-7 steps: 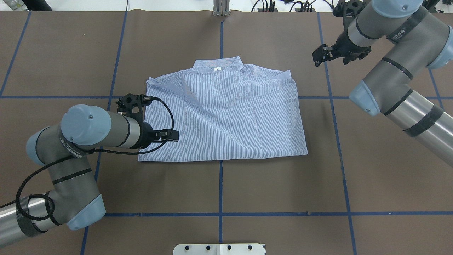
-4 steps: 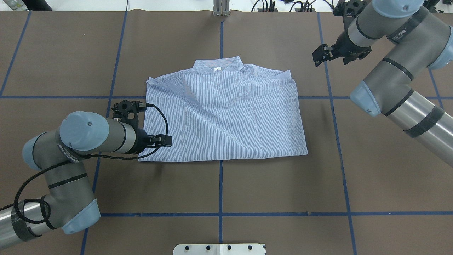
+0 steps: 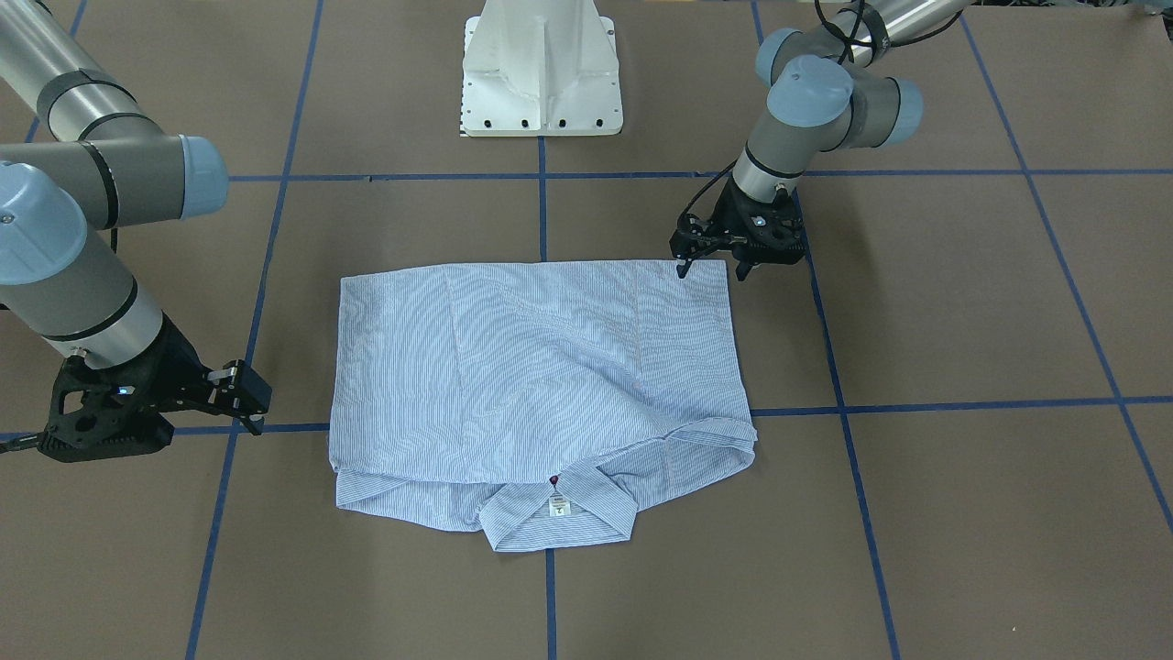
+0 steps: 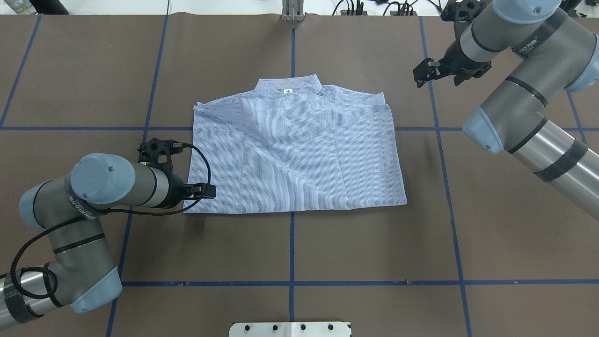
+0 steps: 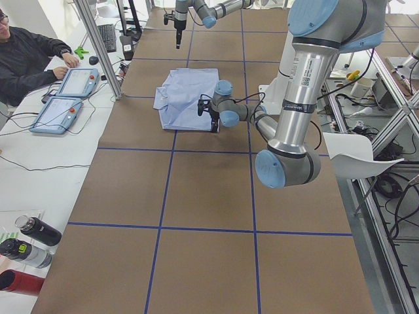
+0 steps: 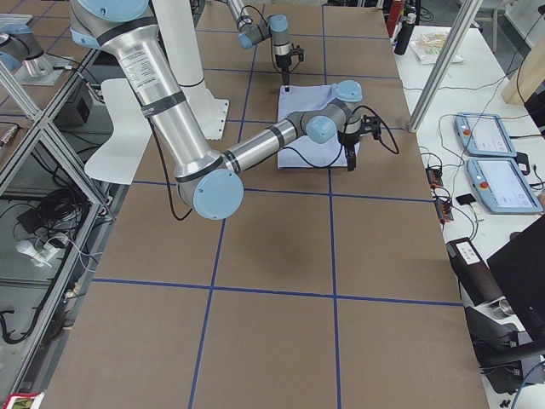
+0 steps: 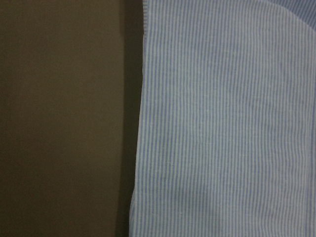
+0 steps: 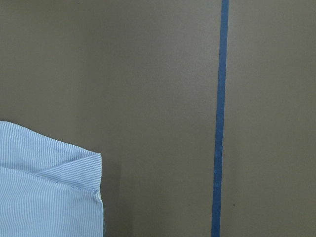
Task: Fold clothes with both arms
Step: 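Lower the left gripper to the shirt edge nearest it and grasp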
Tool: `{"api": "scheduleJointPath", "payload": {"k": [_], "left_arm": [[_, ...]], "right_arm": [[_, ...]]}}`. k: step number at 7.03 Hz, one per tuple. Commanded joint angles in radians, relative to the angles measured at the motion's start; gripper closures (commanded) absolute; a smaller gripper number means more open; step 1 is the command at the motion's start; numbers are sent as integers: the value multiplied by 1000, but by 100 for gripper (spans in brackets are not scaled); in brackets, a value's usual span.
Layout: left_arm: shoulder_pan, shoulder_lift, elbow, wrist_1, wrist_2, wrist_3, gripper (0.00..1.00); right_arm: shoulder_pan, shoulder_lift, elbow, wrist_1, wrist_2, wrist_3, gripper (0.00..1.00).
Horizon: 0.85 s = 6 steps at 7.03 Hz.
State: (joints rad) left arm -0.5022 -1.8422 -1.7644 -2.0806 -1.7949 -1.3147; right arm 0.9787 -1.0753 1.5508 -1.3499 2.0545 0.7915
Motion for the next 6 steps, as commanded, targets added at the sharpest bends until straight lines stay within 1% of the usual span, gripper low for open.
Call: {"api": "scheduleJointPath", "payload": {"k": [1,3,4,5,6], "left_arm": [[1,5,2,2,0,0,2],[5,15,0,2,0,0,2],[7,14,-1,2,0,-3,5],[16,12,0,2,0,-3,13],[16,12,0,2,0,-3,17]], "right_arm": [[0,0,0,0,-1,0,0],[0,0,0,0,-1,0,0],[0,-2,0,0,-1,0,0],[0,-2,0,0,1,0,0],[0,-2,0,0,1,0,0]]}}
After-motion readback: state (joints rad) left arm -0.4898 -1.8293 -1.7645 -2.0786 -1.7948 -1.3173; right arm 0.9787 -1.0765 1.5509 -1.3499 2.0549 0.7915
